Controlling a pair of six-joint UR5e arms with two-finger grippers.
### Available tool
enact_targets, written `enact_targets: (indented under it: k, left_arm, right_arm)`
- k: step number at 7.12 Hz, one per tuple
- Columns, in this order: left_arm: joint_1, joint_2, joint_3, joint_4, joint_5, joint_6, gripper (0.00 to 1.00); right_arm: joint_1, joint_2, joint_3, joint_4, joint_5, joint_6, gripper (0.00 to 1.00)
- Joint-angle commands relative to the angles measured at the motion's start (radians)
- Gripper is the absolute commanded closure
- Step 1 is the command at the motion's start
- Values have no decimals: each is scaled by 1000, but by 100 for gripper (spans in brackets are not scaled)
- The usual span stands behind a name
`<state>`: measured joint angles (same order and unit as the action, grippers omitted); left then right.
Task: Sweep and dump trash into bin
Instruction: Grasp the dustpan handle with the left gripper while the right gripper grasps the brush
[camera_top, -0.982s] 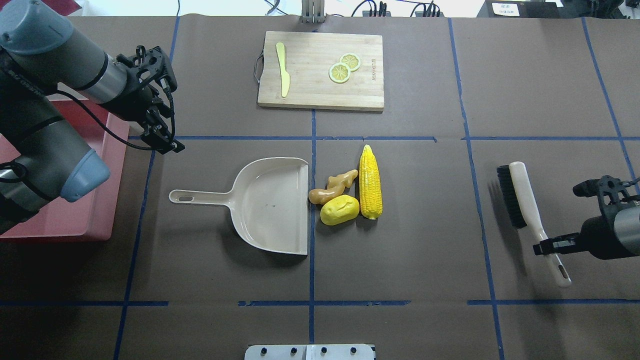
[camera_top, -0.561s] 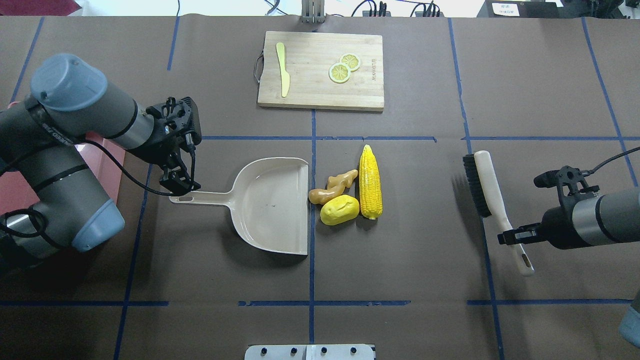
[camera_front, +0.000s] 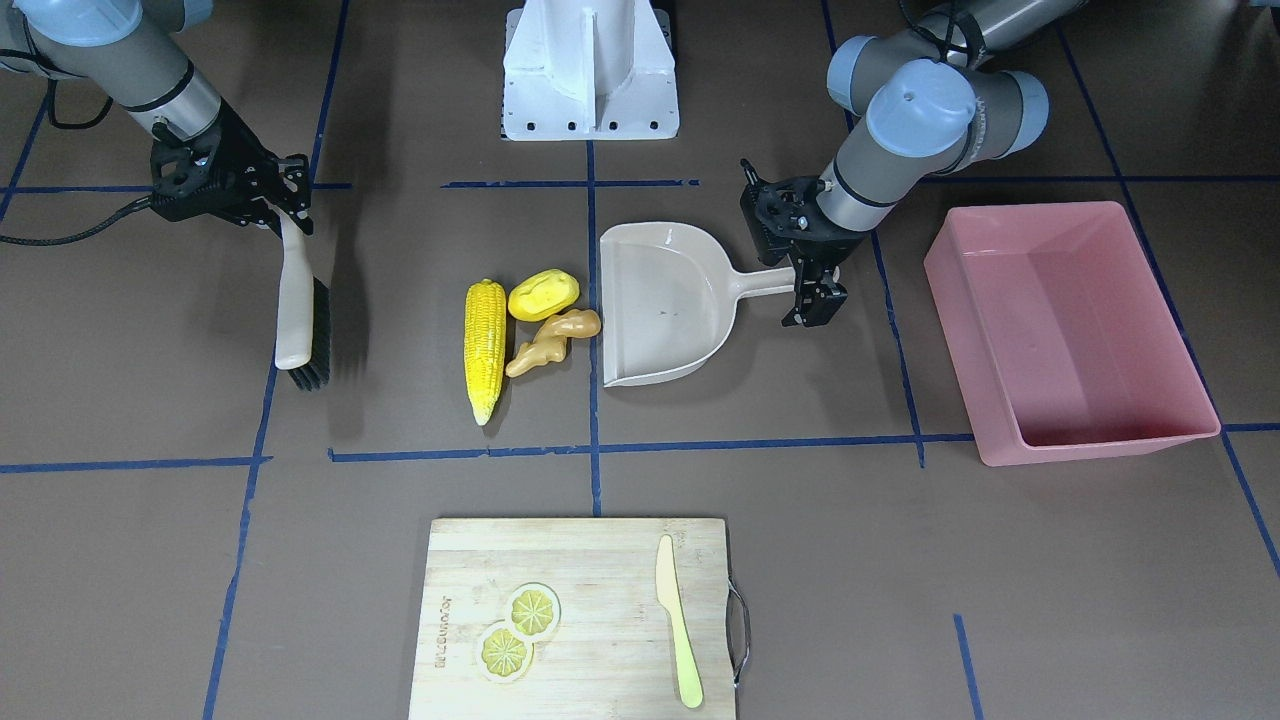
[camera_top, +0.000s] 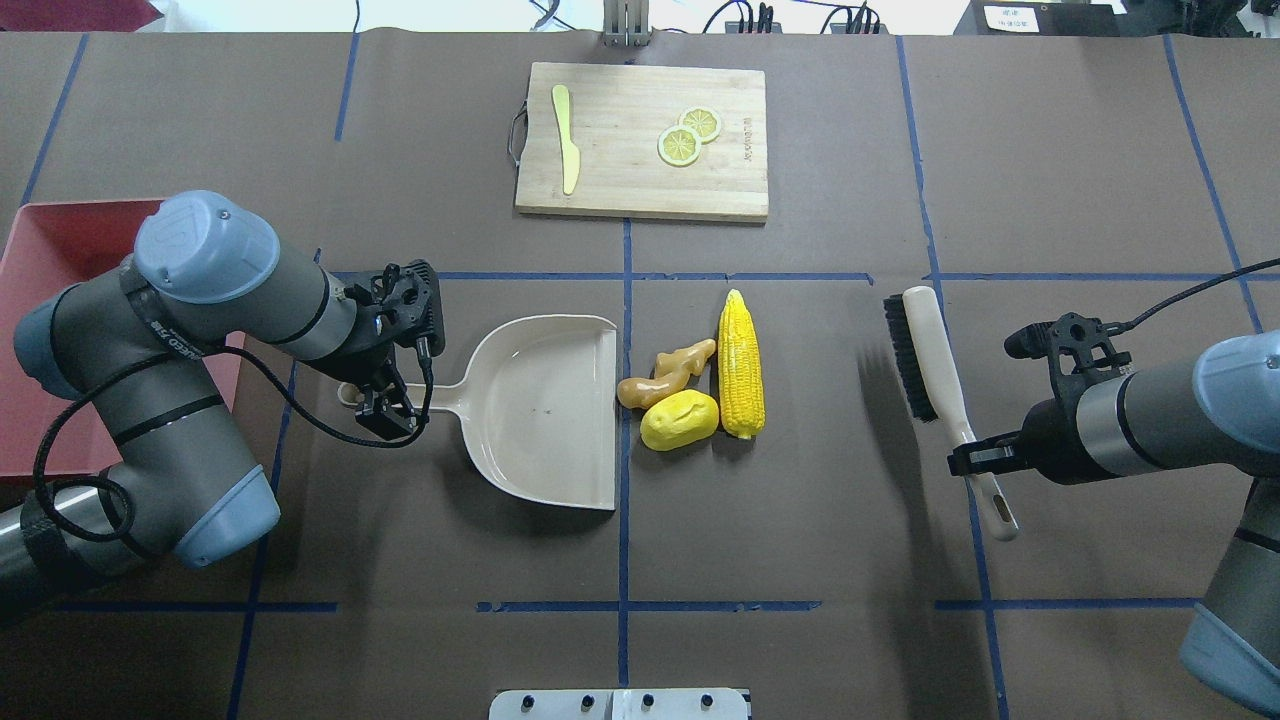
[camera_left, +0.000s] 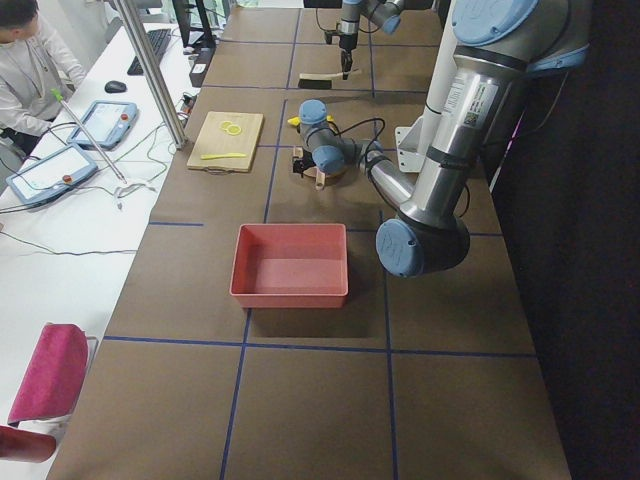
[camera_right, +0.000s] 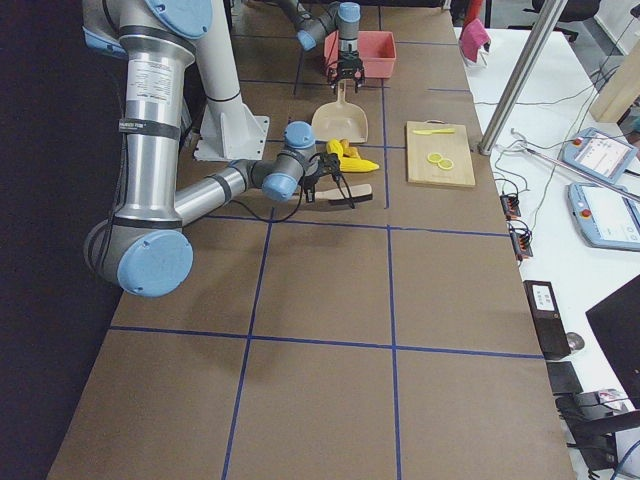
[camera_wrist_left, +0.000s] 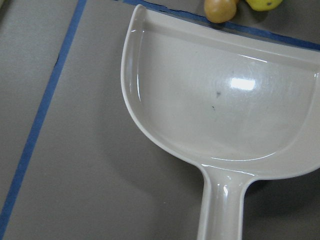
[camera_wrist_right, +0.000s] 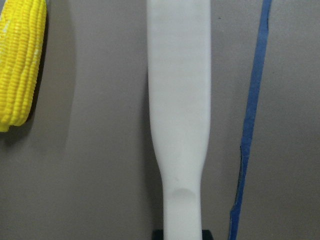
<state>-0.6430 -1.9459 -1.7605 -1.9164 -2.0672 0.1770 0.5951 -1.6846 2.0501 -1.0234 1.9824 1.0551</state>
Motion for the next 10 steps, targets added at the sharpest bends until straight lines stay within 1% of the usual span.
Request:
enact_targets:
  k: [1,3,4,5,6,7,9,10]
  left_arm:
    - [22,1,1,0,15,-5,2]
    - [29,18,1,-1,18,-1,15]
    - [29,19,7,0,18,-1,26]
    - [29,24,9,0,18,-1,40]
    - [29,22,1,5,18,1,63]
    - [14,22,0,7,18,7,91]
    - [14,21,0,32,18,7,100]
    - [16,19,0,46,19,7,100]
  right_arm:
    - [-3,6,2,-7,-4,0,100]
    - [-15,6,2,-9,-5,2,100]
    - [-20,9,2,-9,-5,2,100]
    - [-21,37,2,-47,-7,2,100]
    - [-24,92,2,-131,-7,2,99]
    - [-37,117,2,-180,-23,2,99]
    - [-57,120,2,-182,-36,3,99]
    - [-58,126,2,-184,-36,3,99]
